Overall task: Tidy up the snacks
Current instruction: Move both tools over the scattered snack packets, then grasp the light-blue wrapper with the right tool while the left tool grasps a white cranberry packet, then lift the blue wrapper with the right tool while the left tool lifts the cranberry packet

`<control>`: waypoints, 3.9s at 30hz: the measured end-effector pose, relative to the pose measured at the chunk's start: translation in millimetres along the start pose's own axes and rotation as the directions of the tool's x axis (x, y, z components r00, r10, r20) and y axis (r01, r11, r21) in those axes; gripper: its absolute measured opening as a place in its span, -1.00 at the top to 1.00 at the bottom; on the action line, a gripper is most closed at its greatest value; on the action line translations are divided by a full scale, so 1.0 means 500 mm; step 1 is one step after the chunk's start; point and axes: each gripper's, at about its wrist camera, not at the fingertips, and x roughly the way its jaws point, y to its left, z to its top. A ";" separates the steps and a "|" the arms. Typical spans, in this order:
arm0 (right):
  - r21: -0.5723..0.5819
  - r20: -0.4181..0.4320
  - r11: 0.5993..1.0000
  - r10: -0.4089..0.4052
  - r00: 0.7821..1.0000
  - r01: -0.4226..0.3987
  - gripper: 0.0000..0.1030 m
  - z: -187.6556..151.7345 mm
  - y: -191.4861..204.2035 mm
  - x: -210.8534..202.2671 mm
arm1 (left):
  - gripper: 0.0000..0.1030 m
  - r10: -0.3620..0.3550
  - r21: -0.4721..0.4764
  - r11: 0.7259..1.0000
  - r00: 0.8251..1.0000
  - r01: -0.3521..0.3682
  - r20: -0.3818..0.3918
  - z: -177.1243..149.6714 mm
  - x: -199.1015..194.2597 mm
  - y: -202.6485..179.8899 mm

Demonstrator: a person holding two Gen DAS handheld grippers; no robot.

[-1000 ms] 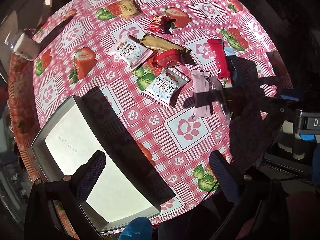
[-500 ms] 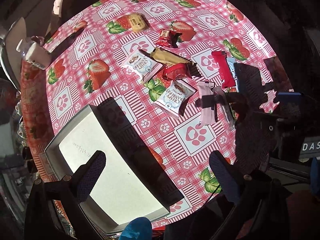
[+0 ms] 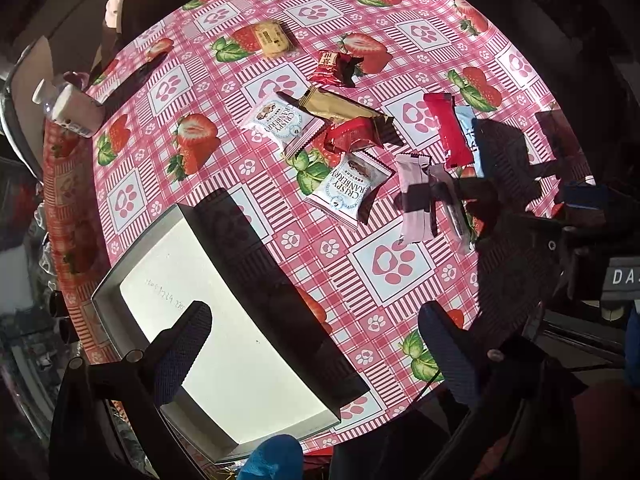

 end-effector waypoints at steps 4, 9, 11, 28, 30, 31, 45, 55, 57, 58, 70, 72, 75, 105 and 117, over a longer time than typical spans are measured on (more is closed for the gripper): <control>0.056 -0.030 0.998 0.002 1.000 0.000 -1.00 -0.009 -0.029 0.012 | -1.00 -0.006 -0.026 1.000 1.000 0.006 -0.025 0.001 0.014 0.004; 0.190 -0.048 0.982 0.026 0.998 -0.016 -1.00 -0.029 -0.097 0.020 | -1.00 0.005 -0.053 0.999 0.999 -0.007 -0.033 0.007 0.026 0.019; 0.244 -0.064 0.970 0.030 0.998 -0.013 -1.00 -0.042 -0.125 0.029 | -1.00 0.016 -0.049 0.999 0.999 -0.018 -0.040 0.010 0.038 0.021; 0.266 -0.196 0.963 0.004 0.981 0.049 -1.00 -0.109 -0.191 0.081 | -1.00 0.058 0.055 0.997 0.990 -0.051 -0.132 0.158 0.209 -0.050; 0.248 -0.203 0.967 -0.008 0.979 0.059 -1.00 -0.115 -0.195 0.082 | -1.00 0.067 0.067 0.996 0.988 -0.057 -0.143 0.171 0.231 -0.060; 0.240 -0.207 0.969 -0.013 0.978 0.064 -1.00 -0.117 -0.196 0.082 | -1.00 0.069 0.073 0.996 0.986 -0.059 -0.148 0.178 0.243 -0.066; 0.158 -0.176 0.982 -0.076 0.982 0.104 -1.00 0.041 -0.222 0.129 | -1.00 0.041 0.008 0.999 0.988 -0.040 -0.151 0.212 0.301 -0.077; 0.223 -0.100 0.967 -0.102 0.990 0.122 -1.00 0.167 -0.288 0.147 | -1.00 -0.059 -0.112 0.993 0.986 0.042 -0.158 0.206 0.325 -0.011; 0.227 -0.116 0.967 -0.092 0.989 0.116 -1.00 0.182 -0.293 0.163 | -1.00 -0.050 -0.095 0.995 0.985 0.034 -0.163 0.206 0.323 -0.014; 0.225 -0.122 0.968 -0.084 0.989 0.110 -1.00 0.194 -0.295 0.171 | -1.00 -0.031 -0.070 0.997 0.987 0.020 -0.156 0.212 0.318 -0.029; 0.118 -0.121 0.978 -0.159 0.980 0.173 -1.00 0.204 -0.217 0.236 | -1.00 -0.033 -0.069 0.997 0.990 0.024 -0.136 0.219 0.325 -0.030; 0.116 -0.105 0.978 -0.162 0.981 0.174 -1.00 0.198 -0.204 0.239 | -1.00 -0.057 -0.094 0.995 0.987 0.043 -0.151 0.221 0.332 -0.018; 0.113 -0.116 0.978 -0.161 0.980 0.174 -1.00 0.177 -0.200 0.243 | -1.00 -0.054 -0.087 0.995 0.985 0.040 -0.165 0.227 0.336 -0.018; -0.020 -0.163 0.997 -0.079 0.984 0.077 -0.74 -0.070 -0.155 0.212 | -0.44 -0.068 -0.133 0.990 0.981 0.045 -0.179 0.080 0.342 0.006; -0.121 -0.181 0.975 -0.205 0.962 0.185 -0.99 -0.062 -0.043 0.303 | -0.89 -0.046 -0.051 0.998 0.984 0.038 -0.174 0.158 0.396 -0.048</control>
